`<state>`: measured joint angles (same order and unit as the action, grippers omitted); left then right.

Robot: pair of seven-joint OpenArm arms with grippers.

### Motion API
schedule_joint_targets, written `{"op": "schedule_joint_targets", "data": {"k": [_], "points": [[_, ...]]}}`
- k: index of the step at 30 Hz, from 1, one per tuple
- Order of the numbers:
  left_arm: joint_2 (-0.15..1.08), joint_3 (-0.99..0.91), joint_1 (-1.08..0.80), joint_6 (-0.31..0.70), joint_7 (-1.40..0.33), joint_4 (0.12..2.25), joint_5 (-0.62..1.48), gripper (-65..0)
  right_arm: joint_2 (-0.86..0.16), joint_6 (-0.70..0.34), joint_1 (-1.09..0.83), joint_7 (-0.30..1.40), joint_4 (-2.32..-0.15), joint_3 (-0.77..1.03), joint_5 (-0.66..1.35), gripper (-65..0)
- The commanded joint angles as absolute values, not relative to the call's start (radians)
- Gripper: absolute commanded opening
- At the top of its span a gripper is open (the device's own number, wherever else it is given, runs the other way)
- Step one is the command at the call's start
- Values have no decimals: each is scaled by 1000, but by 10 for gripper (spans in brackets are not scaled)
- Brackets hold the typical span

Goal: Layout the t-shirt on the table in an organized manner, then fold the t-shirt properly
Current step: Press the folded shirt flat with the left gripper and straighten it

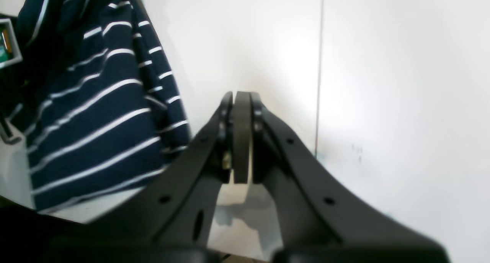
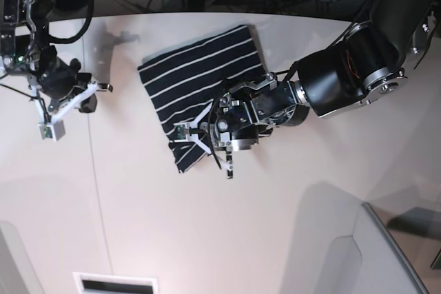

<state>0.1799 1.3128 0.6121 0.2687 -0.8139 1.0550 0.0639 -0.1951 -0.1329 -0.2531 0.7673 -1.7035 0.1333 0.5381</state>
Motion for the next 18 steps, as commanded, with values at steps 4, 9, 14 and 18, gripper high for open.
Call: {"op": "schedule_joint_targets", "data": {"k": [4,9,14,18], "points": [[137,1307,636,266,-748,1053,16,-650,-203,-136,-231,748,-1638,139,539,-648],[90,1307,636,266,-733,1033,15,-650,-203,-136,-223,746,-1626,140,539,-648],[44,1305,638,266,-737,975,21,-650,-194,-136,-213,750,-1627,202,539,-648],[36,1305,636,266,-737,949,22,-650,-197,-136,-211,753,-1627,226,539,-648]]}}
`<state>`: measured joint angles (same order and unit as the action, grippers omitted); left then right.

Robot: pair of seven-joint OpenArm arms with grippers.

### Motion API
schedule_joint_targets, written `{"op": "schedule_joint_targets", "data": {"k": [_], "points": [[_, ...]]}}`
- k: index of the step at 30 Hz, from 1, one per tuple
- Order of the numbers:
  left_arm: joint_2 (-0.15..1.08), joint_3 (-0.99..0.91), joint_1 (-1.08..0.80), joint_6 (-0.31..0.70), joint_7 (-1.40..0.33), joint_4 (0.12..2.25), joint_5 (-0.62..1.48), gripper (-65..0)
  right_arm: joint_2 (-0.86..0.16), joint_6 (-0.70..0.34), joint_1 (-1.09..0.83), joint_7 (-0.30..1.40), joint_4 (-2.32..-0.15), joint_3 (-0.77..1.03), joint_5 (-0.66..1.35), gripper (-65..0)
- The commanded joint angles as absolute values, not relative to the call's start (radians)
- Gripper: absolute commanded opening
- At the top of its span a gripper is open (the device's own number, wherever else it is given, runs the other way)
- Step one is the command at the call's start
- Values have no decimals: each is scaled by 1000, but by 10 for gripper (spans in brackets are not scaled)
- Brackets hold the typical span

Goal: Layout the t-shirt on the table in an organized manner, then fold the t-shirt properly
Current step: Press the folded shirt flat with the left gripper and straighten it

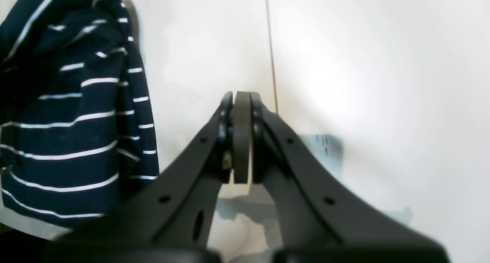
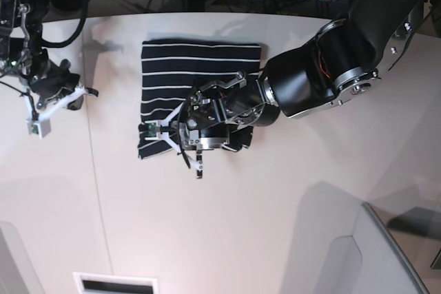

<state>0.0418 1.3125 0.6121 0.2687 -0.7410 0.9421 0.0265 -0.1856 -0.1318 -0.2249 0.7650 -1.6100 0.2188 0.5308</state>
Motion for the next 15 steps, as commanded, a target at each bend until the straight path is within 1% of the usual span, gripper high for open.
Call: {"op": "schedule_joint_targets", "data": {"k": [1,7,12,13,15], "points": [[36,1305,634,266,-737,949,22,-650,-199,-136,-211,753,-1627,229,539,-648],[36,1303,630,266,-742,957,22,-650,-197,-136,-211,753,-1627,229,539,-648],[22,1303,634,266,-809,960,22,-650,-197,-136,-211,753,-1627,231,539,-648],[19,1303,636,266,-806,964,22,-614,-197,-136,-211,753,-1627,231,539,-648],[19,1303,638,266,-806,995,22,-513,-197,-136,-211,753,-1627,231,539,-648]]}}
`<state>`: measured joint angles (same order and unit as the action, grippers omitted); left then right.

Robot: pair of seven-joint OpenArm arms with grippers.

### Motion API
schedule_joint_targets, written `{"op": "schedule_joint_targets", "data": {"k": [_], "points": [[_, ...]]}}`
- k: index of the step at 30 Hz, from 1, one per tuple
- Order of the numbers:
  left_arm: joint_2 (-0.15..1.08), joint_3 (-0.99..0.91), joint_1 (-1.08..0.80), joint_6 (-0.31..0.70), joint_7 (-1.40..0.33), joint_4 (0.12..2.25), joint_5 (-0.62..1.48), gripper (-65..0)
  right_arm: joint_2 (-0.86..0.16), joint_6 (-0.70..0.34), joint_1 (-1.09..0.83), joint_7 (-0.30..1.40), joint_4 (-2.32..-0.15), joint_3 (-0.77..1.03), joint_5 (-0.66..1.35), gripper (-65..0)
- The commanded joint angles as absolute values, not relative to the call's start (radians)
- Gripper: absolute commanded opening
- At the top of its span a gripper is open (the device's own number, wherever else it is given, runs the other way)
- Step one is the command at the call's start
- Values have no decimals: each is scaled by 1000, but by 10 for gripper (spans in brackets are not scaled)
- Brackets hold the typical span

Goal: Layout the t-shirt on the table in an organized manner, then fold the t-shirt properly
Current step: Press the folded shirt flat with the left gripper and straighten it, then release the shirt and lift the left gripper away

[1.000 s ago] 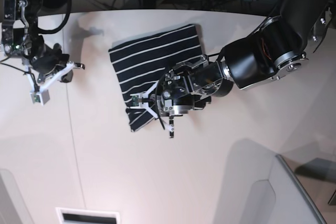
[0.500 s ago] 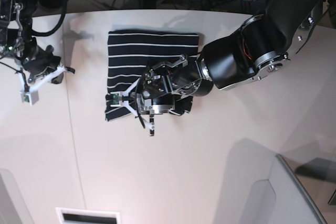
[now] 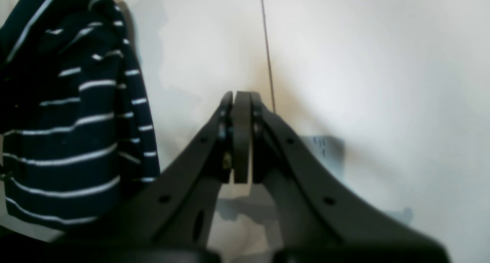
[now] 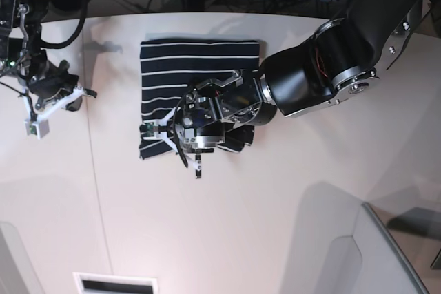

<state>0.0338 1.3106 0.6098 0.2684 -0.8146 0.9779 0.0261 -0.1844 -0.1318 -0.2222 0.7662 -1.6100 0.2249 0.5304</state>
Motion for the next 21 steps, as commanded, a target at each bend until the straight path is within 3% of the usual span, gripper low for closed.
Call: {"op": "schedule_joint_targets", "data": {"k": [1,5,9,14,19,21], "points": [[19,1302,638,266,-806,1015,21,-456,-197,-136,-211,753,-1627,231,539,-648],[19,1227,638,266,-811,1082,12,-240,-197,-136,-213,753,-1627,231,539,-648],[21,1199,642,266,-846,1106,10,-135,-197,-136,-216,753,-1627,231,539,-648],[22,1182,667,266,-912,1150,13,-125,-200,-136,-217,753,-1627,231,539,-648],[61,980,648,266,-1046,1368,21,-135,-202,-137,-219,754,-1630,225,539,-648],[81,923,624,266,-1124,1451,12,-197,-202,-137,-228,754,-1632,225,539,-648]]}}
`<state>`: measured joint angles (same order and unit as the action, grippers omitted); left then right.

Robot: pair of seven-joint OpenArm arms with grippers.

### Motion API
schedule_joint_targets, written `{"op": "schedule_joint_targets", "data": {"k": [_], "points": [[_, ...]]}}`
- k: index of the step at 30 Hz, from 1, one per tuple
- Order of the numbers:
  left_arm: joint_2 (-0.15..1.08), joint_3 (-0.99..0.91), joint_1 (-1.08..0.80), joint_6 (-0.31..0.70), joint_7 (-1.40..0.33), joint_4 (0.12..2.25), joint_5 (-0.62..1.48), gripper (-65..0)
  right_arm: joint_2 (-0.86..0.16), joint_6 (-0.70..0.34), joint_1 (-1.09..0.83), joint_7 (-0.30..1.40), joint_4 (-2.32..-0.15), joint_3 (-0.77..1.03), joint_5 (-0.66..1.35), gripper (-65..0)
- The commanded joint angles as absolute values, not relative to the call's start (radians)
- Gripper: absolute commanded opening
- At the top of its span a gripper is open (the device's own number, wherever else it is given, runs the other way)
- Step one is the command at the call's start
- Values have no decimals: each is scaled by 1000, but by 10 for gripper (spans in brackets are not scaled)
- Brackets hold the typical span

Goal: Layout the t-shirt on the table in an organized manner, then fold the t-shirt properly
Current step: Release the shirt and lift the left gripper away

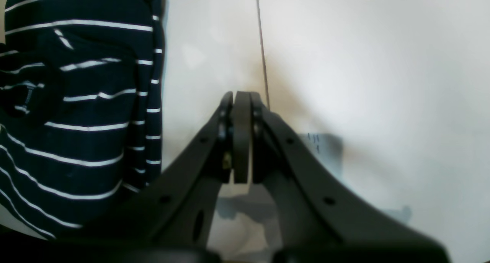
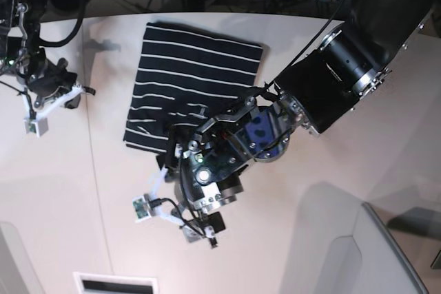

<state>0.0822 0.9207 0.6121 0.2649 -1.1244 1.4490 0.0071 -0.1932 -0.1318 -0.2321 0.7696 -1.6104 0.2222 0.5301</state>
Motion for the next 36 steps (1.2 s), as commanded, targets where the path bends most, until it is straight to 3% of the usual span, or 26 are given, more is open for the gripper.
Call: {"op": "schedule_joint_targets", "data": {"k": [1,4,14,23,29,36], "points": [[90,900,610,266,-1153,1480,12,-285,-200,-137,-234,754,-1633,223,539,-648],[165,829,506,266,-1164,1521,12,-650,-200,-137,-257,754,-1656,223,539,-648],[383,585,61,260,-1142,1751,-10,-650,-193,-137,-328,756,-1744,199,541,-648],[309,585,-157,260,-1046,1702,-312,-650,-173,-137,-352,748,-1741,128,541,-648],[249,587,-177,260,-1001,1623,-318,-650,-173,-137,-354,748,-1741,130,541,-648],[243,582,-177,260,-1003,1682,-318,-650,-173,-137,-366,748,-1744,130,541,-648]]}}
